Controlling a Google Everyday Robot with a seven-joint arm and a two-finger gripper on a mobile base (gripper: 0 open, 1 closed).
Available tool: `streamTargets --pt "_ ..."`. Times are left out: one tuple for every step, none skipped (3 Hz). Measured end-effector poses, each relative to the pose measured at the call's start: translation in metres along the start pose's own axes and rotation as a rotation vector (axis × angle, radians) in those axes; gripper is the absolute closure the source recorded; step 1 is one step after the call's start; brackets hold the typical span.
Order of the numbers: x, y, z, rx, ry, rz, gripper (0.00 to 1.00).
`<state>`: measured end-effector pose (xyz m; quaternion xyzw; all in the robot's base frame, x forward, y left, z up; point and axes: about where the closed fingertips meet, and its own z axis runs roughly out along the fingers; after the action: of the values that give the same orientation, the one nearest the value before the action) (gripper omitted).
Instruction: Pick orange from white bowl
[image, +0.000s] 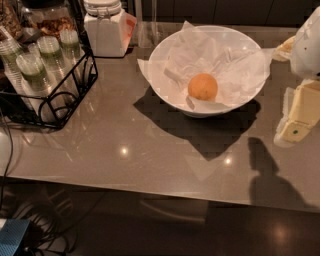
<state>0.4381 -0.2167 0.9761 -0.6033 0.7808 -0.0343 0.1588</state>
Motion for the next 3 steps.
streamTargets --pt "0.0 0.0 0.0 0.0 0.0 0.0 0.0" --pt "-0.005 -0.008 -0.002 0.006 -0.024 0.0 0.0" --pt "-0.024 -0.031 0.004 -0.013 -0.109 -0.026 0.0"
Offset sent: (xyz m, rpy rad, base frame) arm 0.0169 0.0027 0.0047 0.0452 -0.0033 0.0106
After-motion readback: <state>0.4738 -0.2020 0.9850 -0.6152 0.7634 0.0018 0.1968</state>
